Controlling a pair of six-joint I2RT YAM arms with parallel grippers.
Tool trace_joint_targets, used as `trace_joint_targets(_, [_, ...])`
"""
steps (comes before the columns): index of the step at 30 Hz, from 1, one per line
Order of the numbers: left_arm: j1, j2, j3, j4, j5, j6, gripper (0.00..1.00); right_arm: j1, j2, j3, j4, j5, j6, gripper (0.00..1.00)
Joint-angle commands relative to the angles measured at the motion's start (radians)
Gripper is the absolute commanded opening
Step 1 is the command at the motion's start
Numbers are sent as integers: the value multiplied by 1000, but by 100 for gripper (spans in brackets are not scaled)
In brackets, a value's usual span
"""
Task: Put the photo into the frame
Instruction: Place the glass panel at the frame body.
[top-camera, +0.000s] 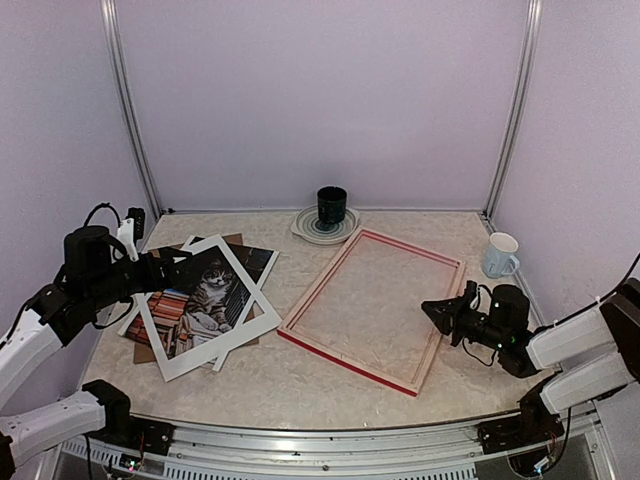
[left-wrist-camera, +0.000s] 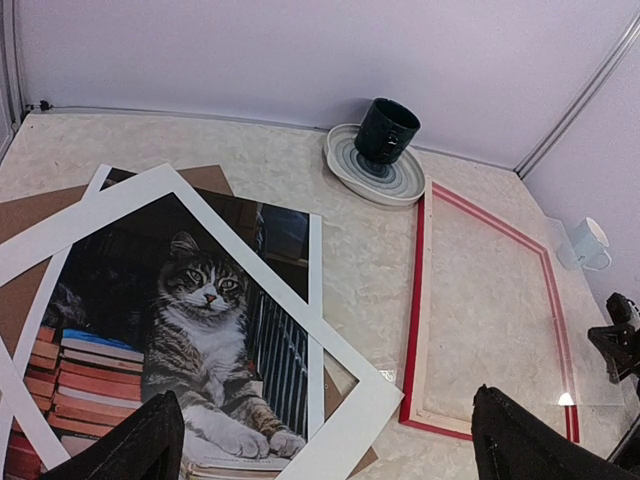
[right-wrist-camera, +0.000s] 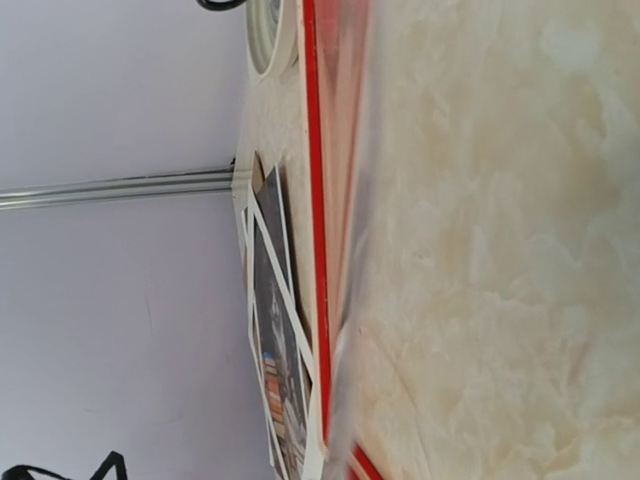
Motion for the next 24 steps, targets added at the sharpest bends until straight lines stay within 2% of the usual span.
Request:
trace_joint_targets(1, [7,-3,-9,24,15,-2,99,15,-15,-6,-7,6,-23,0])
trace_joint_targets(13, [7,-2,-9,24,16,-2,99,38,35,2,50,2,2,0])
trace_joint_targets(24, [7,-2,-9,25,19,-1,99,44,-11,-2,9,14,4,0])
